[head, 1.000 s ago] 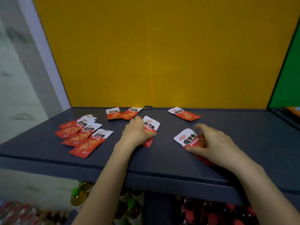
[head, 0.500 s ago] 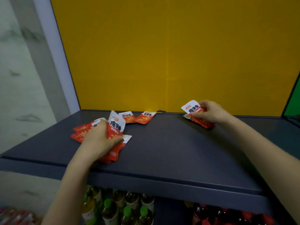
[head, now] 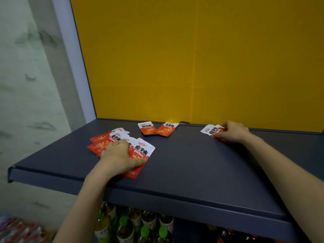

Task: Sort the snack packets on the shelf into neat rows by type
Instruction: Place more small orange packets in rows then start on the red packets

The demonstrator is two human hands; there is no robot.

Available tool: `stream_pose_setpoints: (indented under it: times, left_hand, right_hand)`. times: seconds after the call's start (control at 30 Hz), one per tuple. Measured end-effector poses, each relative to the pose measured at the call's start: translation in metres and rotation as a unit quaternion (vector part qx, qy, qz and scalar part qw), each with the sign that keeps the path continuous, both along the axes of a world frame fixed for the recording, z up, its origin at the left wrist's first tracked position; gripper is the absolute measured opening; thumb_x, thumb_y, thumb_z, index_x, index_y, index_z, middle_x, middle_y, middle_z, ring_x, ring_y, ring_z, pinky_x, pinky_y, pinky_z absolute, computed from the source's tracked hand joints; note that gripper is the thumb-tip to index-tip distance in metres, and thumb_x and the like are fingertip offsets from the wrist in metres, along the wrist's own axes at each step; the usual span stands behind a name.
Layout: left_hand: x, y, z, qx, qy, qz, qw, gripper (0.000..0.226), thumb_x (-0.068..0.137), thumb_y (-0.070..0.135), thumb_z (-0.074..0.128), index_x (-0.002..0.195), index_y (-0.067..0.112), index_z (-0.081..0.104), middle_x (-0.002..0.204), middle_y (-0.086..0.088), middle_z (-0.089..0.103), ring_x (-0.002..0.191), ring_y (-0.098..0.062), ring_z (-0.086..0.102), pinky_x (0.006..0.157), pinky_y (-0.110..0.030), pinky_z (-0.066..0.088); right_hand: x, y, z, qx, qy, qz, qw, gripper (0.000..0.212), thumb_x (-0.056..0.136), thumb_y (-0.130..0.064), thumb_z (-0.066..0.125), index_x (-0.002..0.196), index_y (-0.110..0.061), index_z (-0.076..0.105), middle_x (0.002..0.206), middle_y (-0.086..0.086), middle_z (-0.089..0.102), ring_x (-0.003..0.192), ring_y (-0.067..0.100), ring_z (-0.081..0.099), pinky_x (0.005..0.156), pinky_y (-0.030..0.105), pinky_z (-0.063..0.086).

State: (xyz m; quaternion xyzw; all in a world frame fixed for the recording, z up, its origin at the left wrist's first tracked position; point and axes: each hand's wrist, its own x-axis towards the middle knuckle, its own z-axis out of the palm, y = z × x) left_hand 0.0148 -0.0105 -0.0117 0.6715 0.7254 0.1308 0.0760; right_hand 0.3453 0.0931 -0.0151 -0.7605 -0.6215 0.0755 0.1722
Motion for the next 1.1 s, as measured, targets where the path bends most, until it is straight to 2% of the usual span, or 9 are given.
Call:
stream_pose_setpoints:
  times: [0.07,0.2,0.43,0.5,0.6,0.8,0.9,1.0,1.1]
  left_hand:
    - [-0.001,0.003,0.0,-0.009,0.009,-0.008,1.0,0.064,0.076,0.057,0.062,0.12,0.012,0.049,0.124,-0.008,0.052,0.115,-0.025,0.045,0.098,-0.038,0.04]
    - [0.001,0.001,0.003,-0.02,-0.012,-0.025,0.999,0.067,0.08,0.051,0.062,0.129,0.009,0.046,0.132,-0.007,0.048,0.119,-0.022,0.044,0.094,-0.031,0.038]
    - [0.0,-0.001,0.015,-0.08,-0.11,-0.045,0.99,0.078,0.075,0.039,0.072,0.139,0.017,0.034,0.14,-0.004,0.043,0.116,-0.02,0.048,0.084,-0.026,0.039]
    - [0.002,-0.001,0.019,-0.087,-0.133,-0.051,0.986,0.076,0.074,0.035,0.075,0.137,0.017,0.036,0.133,-0.003,0.047,0.101,-0.016,0.05,0.079,-0.025,0.039]
    - [0.007,-0.004,0.021,-0.071,-0.137,-0.058,0.986,0.064,0.076,0.03,0.074,0.129,0.016,0.039,0.107,0.001,0.047,0.078,-0.007,0.048,0.063,-0.022,0.04]
    - [0.006,-0.007,0.009,-0.001,-0.199,-0.099,0.975,0.042,0.083,0.028,0.066,0.111,0.012,0.039,0.096,0.0,0.053,0.087,-0.018,0.053,0.074,-0.033,0.043]
    - [0.015,-0.006,0.005,0.017,-0.353,-0.111,0.929,0.039,0.083,0.021,0.068,0.112,0.013,0.044,0.094,-0.001,0.062,0.085,-0.018,0.061,0.076,-0.035,0.05]
    - [0.038,-0.008,0.002,0.023,-0.505,-0.147,0.85,0.037,0.082,0.013,0.067,0.113,0.019,0.048,0.099,-0.004,0.067,0.079,-0.015,0.065,0.067,-0.03,0.051]
    - [0.07,-0.013,0.003,0.051,-0.572,-0.178,0.799,0.029,0.082,0.011,0.066,0.104,0.025,0.053,0.097,0.0,0.068,0.073,-0.008,0.067,0.064,-0.025,0.05]
  right_hand:
    - [0.001,-0.001,0.001,-0.016,-0.025,-0.001,1.0,0.067,0.081,-0.058,0.057,0.132,-0.015,0.05,0.135,0.015,0.047,0.125,0.034,0.041,0.099,0.038,0.035]
    - [0.003,-0.003,-0.001,-0.034,0.015,0.022,0.999,0.07,0.082,-0.054,0.057,0.136,-0.012,0.045,0.134,0.018,0.041,0.125,0.032,0.038,0.101,0.038,0.035]
    - [0.001,-0.004,0.003,-0.01,0.075,0.021,0.997,0.064,0.08,-0.042,0.068,0.128,-0.005,0.048,0.129,0.015,0.054,0.108,0.027,0.052,0.082,0.031,0.04]
    - [-0.001,-0.005,0.006,-0.036,0.088,0.022,0.995,0.065,0.079,-0.042,0.069,0.127,-0.003,0.052,0.124,0.016,0.057,0.095,0.025,0.052,0.078,0.032,0.042]
    - [-0.003,-0.011,0.011,-0.06,0.107,0.018,0.992,0.062,0.078,-0.04,0.07,0.123,-0.001,0.054,0.121,0.017,0.059,0.091,0.025,0.052,0.076,0.032,0.042]
    - [-0.014,-0.044,0.021,-0.044,0.012,0.016,0.999,0.051,0.082,-0.045,0.063,0.114,-0.006,0.056,0.116,0.013,0.061,0.099,0.027,0.056,0.073,0.029,0.038]
    - [-0.018,-0.068,0.024,0.009,0.028,0.015,0.999,0.044,0.08,-0.044,0.065,0.106,-0.009,0.056,0.11,0.012,0.061,0.097,0.027,0.055,0.073,0.028,0.038]
    - [-0.015,-0.1,0.025,0.114,0.142,-0.005,0.983,0.041,0.079,-0.043,0.067,0.104,-0.013,0.054,0.098,0.003,0.056,0.091,0.02,0.052,0.075,0.029,0.039]
    - [-0.001,-0.143,0.027,0.178,0.27,-0.019,0.946,0.034,0.08,-0.041,0.067,0.104,-0.021,0.055,0.096,-0.003,0.061,0.089,0.015,0.058,0.074,0.03,0.043]
